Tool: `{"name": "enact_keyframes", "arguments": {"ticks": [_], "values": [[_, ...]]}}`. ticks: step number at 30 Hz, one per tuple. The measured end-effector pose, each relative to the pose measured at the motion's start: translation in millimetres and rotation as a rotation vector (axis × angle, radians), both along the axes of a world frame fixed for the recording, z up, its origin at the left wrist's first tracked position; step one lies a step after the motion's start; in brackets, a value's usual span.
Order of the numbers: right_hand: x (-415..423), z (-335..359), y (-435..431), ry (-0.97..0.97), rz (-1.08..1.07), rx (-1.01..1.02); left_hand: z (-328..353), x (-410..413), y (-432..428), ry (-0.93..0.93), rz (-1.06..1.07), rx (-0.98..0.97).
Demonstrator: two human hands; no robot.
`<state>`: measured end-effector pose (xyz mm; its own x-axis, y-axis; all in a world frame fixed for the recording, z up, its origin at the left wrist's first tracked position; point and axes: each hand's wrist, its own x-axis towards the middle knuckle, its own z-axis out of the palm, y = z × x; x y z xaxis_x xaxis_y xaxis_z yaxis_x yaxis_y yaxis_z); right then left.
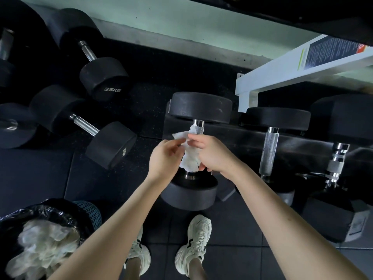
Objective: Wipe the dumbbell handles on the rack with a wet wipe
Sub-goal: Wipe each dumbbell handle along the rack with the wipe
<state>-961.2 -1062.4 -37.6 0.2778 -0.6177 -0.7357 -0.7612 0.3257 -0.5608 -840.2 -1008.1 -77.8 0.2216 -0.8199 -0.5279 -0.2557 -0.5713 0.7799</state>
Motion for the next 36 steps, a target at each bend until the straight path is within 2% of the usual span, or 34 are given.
{"name": "enact_keyframes", "arguments": {"ticks": [3,6,8,11,13,17,20,25,32,36], "values": [[-8.3,2.1,3.3,-0.1,-0.233,-0.042,-7.5,-8.7,-12.4,0.155,0.004,0.129],[-19.2,-16.0,13.8,0.077,-0.442,-0.306,-11.0,-9.3,-22.8,0.271,0.129,0.21],[-18.8,-26.0,21.0,0.095,-0.519,-0.247,-16.4,-7.1,-29.9,0.234,0.123,0.21],[-9.6,-39.9,28.9,-0.073,-0.647,-0.029,-22.1,-4.2,-37.9,0.302,0.125,0.218],[-5.4,-47.7,33.7,-0.086,-0.71,-0.01,-25.5,-4.6,-40.5,0.423,0.182,0.238],[3.3,-56.1,36.6,-0.187,-0.876,-0.071,-27.0,-10.9,-41.4,0.444,0.346,0.189],[11.2,-57.2,22.8,-0.201,-0.901,-0.196,-27.0,-15.7,-39.1,0.475,0.376,0.211],[16.6,-59.5,-4.0,-0.204,-0.886,-0.345,-30.6,-17.4,-41.5,0.562,0.234,0.236],[3.4,-63.1,25.6,-0.171,-0.826,-0.334,-35.6,-18.4,-25.0,0.472,0.254,0.181],[2.6,-60.3,25.9,-0.223,-0.932,-0.178,-32.5,-17.7,-25.5,0.482,0.29,0.189]]}}
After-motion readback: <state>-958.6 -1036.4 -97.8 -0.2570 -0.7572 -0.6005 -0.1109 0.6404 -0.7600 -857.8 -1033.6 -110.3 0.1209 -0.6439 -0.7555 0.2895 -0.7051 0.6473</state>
